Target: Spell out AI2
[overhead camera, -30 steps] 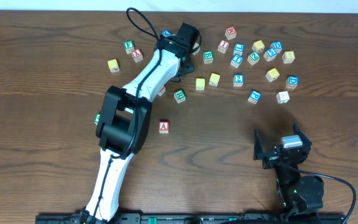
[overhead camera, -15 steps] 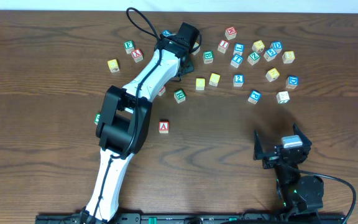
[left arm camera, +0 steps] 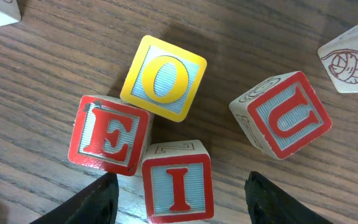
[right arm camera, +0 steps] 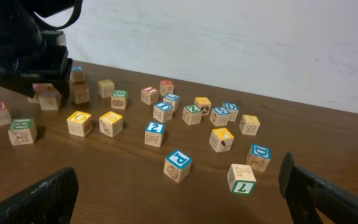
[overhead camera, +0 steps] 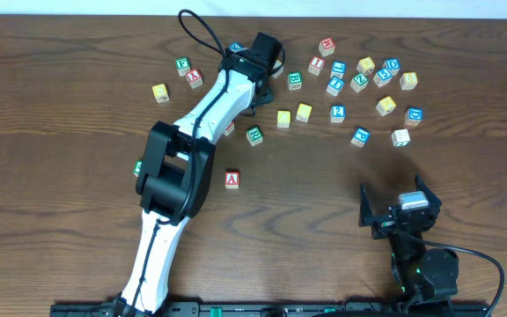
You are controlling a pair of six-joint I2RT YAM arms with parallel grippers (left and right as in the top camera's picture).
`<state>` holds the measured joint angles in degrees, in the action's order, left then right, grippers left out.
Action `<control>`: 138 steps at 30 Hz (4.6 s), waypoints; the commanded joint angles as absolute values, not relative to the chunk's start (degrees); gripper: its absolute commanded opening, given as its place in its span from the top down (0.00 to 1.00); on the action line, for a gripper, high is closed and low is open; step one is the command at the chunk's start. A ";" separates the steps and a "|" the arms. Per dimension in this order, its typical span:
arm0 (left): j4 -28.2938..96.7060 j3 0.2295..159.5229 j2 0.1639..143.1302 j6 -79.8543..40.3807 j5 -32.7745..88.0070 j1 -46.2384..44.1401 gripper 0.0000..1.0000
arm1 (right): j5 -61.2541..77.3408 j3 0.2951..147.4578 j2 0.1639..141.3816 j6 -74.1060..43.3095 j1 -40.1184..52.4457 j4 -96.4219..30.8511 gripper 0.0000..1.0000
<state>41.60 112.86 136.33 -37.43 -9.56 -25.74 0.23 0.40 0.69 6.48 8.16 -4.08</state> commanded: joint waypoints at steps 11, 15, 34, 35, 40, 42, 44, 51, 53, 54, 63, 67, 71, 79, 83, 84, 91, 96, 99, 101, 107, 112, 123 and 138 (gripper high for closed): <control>41.34 114.34 135.98 -36.71 -11.22 -25.78 0.36 | -0.03 0.32 0.38 5.85 7.70 -4.32 0.01; 41.30 114.34 136.00 -37.15 -11.22 -25.78 0.36 | -0.03 0.32 0.38 5.85 7.70 -4.32 0.01; 41.28 114.13 137.01 -37.10 -11.27 -25.78 0.36 | -0.01 0.32 0.38 5.85 7.70 -4.32 0.01; 41.23 114.13 137.01 -37.10 -11.27 -25.78 0.36 | -0.03 0.32 0.38 5.85 7.70 -4.32 0.01; 41.34 114.13 137.01 -37.12 -11.20 -25.74 0.36 | -0.01 0.32 0.38 5.85 7.70 -4.32 0.01; 42.30 114.13 136.99 -37.15 -11.18 -25.80 0.36 | -0.03 0.32 0.38 5.85 7.70 -4.32 0.01; 43.33 114.13 136.99 -37.12 -11.18 -25.80 0.36 | -0.01 0.32 0.38 5.85 7.70 -4.32 0.01; 45.78 114.15 136.92 -37.60 -10.92 -25.80 0.36 | -0.01 0.32 0.38 5.85 7.70 -4.32 0.01; 45.78 114.15 136.92 -37.76 -10.72 -25.80 0.36 | -0.01 0.32 0.38 5.85 7.70 -4.32 0.01; 45.58 114.15 136.92 -37.74 -10.57 -25.78 0.36 | -0.01 0.32 0.38 5.85 7.70 -4.32 0.01; 42.30 114.13 136.94 -37.74 -10.55 -25.80 0.36 | -0.01 0.32 0.38 5.85 7.70 -4.32 0.01; 41.71 114.13 136.94 -37.74 -10.57 -25.78 0.36 | -0.01 0.32 0.38 5.85 7.70 -4.32 0.01; 41.69 114.13 136.97 -37.74 -10.57 -25.78 0.36 | -0.03 0.32 0.38 5.85 7.70 -4.32 0.01; 40.99 113.45 137.27 -37.69 -10.59 -25.78 0.36 | -0.01 0.32 0.38 5.85 7.70 -4.32 0.01; 39.94 113.47 137.27 -37.06 -10.61 -25.78 0.36 | -0.03 0.32 0.38 5.85 7.70 -4.32 0.01; 39.75 113.45 137.27 -37.06 -10.66 -25.78 0.36 | -0.03 0.32 0.38 5.85 7.70 -4.32 0.01; 39.79 113.47 137.27 -36.86 -11.22 -25.78 0.36 | -0.01 0.32 0.38 5.85 7.70 -4.32 0.01; 43.18 113.47 137.27 -36.97 -11.18 -25.85 0.36 | -0.03 0.32 0.38 5.85 7.70 -4.32 0.01; 46.00 113.47 137.27 -37.91 -11.20 -25.82 0.37 | -0.01 0.32 0.38 5.85 7.70 -4.32 0.01; 46.87 113.47 137.27 -37.98 -10.96 -25.78 0.36 | -0.03 0.32 0.38 5.85 7.70 -4.32 0.01; 45.12 113.47 137.27 -37.95 -8.91 -25.80 0.36 | -0.03 0.32 0.38 5.85 7.70 -4.32 0.01; 42.50 113.47 137.27 -37.95 -8.38 -25.78 0.37 | -0.01 0.32 0.38 5.85 7.70 -4.32 0.01; 42.11 113.47 137.29 -39.72 -8.67 -25.78 0.37 | -0.03 0.32 0.38 5.85 7.70 -4.32 0.01; 41.25 113.47 139.13 -39.88 -8.60 -25.67 0.38 | -0.01 0.32 0.38 5.85 7.70 -4.32 0.01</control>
<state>41.43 112.86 138.30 -39.20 -8.91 -25.71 0.23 0.40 0.69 6.48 8.16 -4.08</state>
